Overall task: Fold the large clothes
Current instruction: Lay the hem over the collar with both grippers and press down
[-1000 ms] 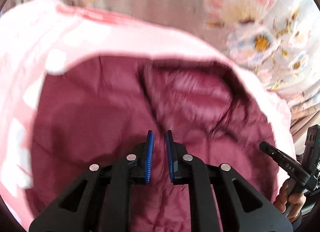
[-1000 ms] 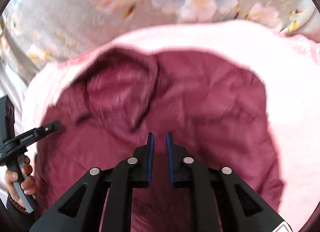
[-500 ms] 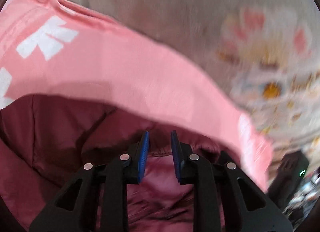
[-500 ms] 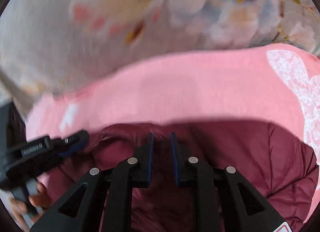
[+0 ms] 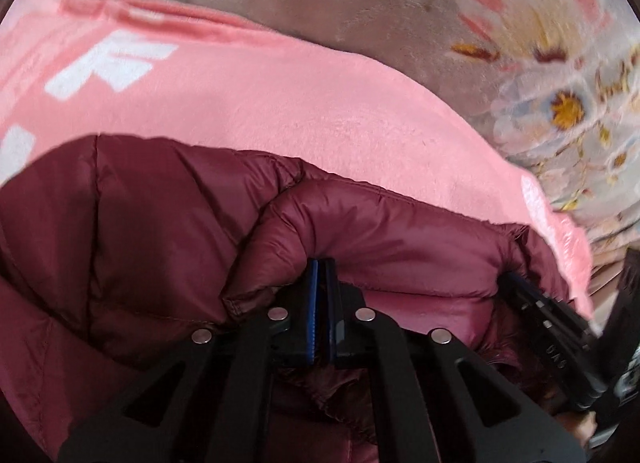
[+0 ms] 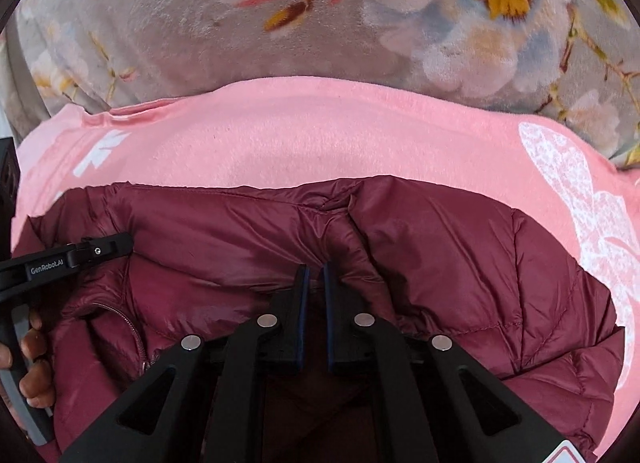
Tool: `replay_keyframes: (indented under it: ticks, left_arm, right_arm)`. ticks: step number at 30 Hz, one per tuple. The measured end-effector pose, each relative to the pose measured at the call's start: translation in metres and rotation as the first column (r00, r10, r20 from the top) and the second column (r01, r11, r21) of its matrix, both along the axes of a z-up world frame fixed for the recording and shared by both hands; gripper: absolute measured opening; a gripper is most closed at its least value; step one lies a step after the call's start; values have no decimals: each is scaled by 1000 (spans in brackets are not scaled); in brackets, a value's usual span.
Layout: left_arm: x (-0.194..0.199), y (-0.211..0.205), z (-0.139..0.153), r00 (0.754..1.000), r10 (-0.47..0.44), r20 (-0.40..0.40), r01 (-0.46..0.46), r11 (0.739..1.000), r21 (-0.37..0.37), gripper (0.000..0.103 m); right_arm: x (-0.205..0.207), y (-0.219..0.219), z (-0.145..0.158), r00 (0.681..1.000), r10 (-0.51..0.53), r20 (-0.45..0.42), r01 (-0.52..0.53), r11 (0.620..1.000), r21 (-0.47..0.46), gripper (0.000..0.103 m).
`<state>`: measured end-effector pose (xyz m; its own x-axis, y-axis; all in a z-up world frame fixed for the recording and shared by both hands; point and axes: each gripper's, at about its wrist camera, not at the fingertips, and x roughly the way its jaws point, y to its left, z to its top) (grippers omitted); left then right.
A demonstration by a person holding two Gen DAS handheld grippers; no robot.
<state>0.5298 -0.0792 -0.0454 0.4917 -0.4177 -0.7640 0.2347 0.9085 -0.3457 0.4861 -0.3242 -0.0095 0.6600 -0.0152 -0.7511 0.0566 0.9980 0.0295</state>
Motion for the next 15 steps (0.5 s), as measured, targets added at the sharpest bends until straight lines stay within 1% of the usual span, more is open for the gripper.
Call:
replay_keyframes:
  ticks: [3,4,8,15]
  left_arm:
    - [-3,-12,2,999,-9,38,6,996,85,4]
    - [-3,-12,3,999,-10,43,6,995,97,4]
    - [-2,-15,2,998,-14,53,7,993,122,4]
    - [-2,-17,1,998,-15,62,7,991,133,4]
  right_arm:
    - [1,-1,-1,1000,0,3,0,1000,4,3]
    - [1,-2,-1,1000,0,4,0,1000,7,3]
    - [1,-2,-2,1000,0,5,0,1000,7,3]
    - [1,-3,-1,1000,-4,16,3,1000,17,3]
